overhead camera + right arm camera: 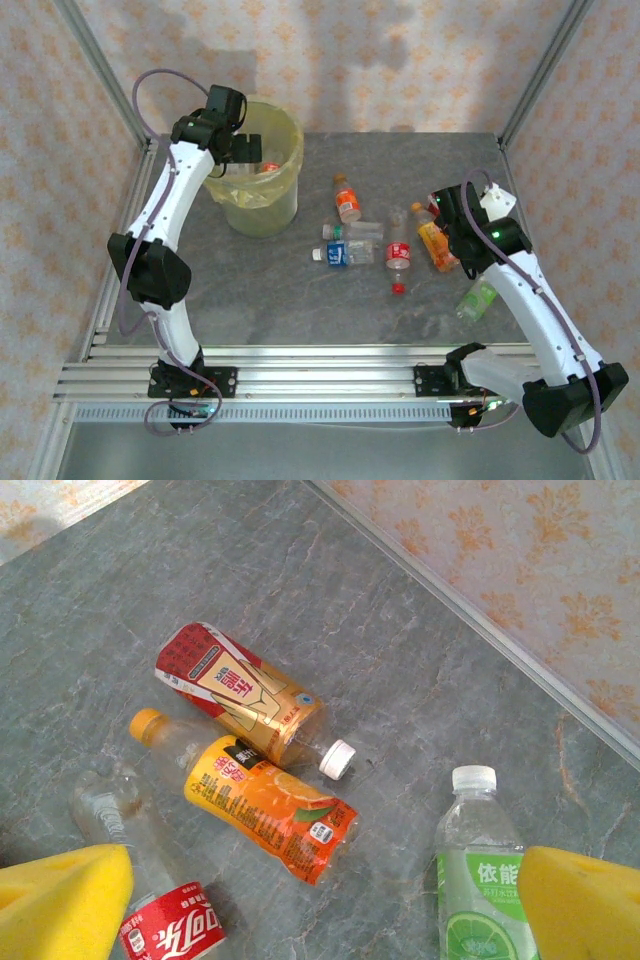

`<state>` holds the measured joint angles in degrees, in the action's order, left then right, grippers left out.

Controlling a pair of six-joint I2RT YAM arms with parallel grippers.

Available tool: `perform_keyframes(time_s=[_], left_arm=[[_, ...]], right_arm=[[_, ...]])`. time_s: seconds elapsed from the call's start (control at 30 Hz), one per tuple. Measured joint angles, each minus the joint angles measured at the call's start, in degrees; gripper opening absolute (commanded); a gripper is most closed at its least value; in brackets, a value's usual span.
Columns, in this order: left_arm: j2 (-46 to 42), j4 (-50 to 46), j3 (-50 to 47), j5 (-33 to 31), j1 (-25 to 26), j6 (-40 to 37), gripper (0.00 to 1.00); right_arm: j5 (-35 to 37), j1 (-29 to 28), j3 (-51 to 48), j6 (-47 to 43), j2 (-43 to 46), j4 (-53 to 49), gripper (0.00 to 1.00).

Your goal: Put the plastic bottles in the bin

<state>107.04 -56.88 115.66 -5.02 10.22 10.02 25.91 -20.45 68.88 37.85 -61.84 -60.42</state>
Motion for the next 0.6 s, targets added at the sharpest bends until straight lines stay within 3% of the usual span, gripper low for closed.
perform_keyframes(time_s=[0.6], left_arm=[[-9.3, 1.8, -5.1, -1.3, 0.0, 2.5, 1.0]], right_arm=[[-0.2, 0.2, 1.7, 0.3, -2.4, -0.9, 0.99]])
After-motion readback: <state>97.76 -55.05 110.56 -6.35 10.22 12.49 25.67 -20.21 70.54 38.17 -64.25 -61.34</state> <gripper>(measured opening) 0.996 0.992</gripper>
